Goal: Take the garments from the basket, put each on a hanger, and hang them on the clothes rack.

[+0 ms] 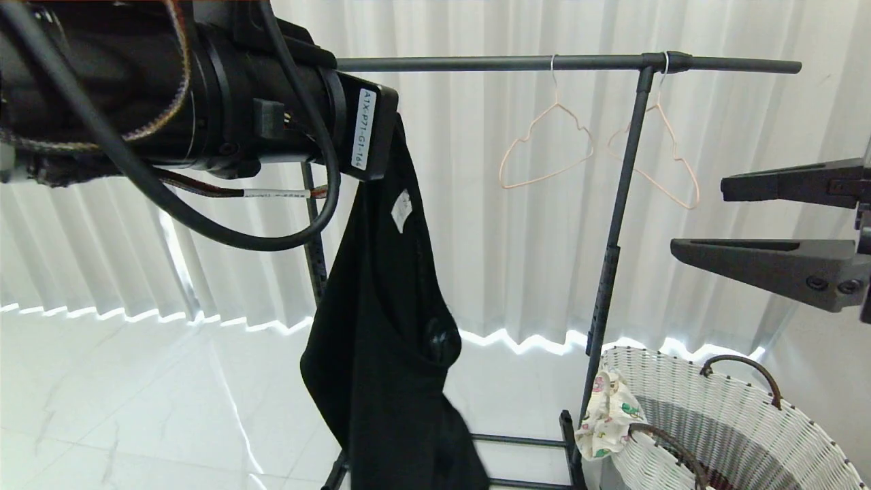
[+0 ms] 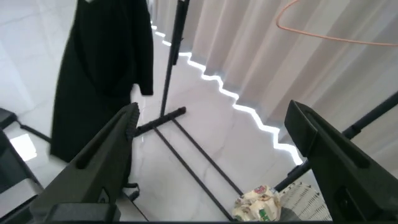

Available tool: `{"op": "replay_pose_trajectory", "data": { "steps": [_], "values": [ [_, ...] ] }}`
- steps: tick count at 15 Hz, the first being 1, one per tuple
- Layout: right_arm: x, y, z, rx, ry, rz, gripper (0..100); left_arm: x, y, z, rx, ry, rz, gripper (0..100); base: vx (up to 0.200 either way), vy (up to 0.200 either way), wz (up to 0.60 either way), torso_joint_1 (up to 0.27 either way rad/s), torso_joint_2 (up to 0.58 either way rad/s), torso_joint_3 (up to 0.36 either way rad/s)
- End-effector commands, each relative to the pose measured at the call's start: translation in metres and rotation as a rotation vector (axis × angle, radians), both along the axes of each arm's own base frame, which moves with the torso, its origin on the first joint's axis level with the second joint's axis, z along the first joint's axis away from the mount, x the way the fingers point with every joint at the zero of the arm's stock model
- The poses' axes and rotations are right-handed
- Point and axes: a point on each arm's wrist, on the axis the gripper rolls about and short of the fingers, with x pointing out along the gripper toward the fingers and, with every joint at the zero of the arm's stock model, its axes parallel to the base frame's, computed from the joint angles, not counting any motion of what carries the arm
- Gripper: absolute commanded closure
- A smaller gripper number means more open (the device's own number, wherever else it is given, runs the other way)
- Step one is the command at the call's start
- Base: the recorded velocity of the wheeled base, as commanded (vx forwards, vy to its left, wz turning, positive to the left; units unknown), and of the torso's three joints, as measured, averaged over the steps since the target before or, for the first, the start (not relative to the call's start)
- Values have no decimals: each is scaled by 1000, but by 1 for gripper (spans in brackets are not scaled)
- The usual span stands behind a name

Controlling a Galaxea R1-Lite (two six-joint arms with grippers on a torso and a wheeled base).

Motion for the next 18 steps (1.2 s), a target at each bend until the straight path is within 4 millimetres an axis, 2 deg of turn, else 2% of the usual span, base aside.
{"op": "replay_pose_trajectory", "data": {
  "steps": [1,3,5,7,9,10,13,18],
  "values": [
    [2,-5,0,-1,-3,-47,0,2,-1,-3,8,6,5,100,0,0,0,0,0,0],
    [14,-18,-2,-37,-12,-278,0,-8,10,-13,43,26,27,100,0,0,0,0,0,0],
    [19,-36,0,-46,-20,-447,0,-26,34,-32,91,64,50,100,0,0,0,0,0,0],
    [15,-61,-10,-150,63,-612,0,-40,52,-45,108,87,73,100,0,0,0,0,0,0],
    [5,-84,-20,-288,185,-786,0,-44,65,-47,104,87,109,100,0,0,0,0,0,0],
    [1,-90,-19,-292,243,-817,0,-44,68,-47,103,86,123,100,0,0,0,0,0,0],
    [8,-84,-22,-83,377,-816,0,-44,69,-49,105,93,129,100,0,0,0,0,0,0],
    [23,-79,-33,-7,301,-826,0,-44,69,-52,108,102,129,100,0,0,0,0,0,0]
  ]
}}
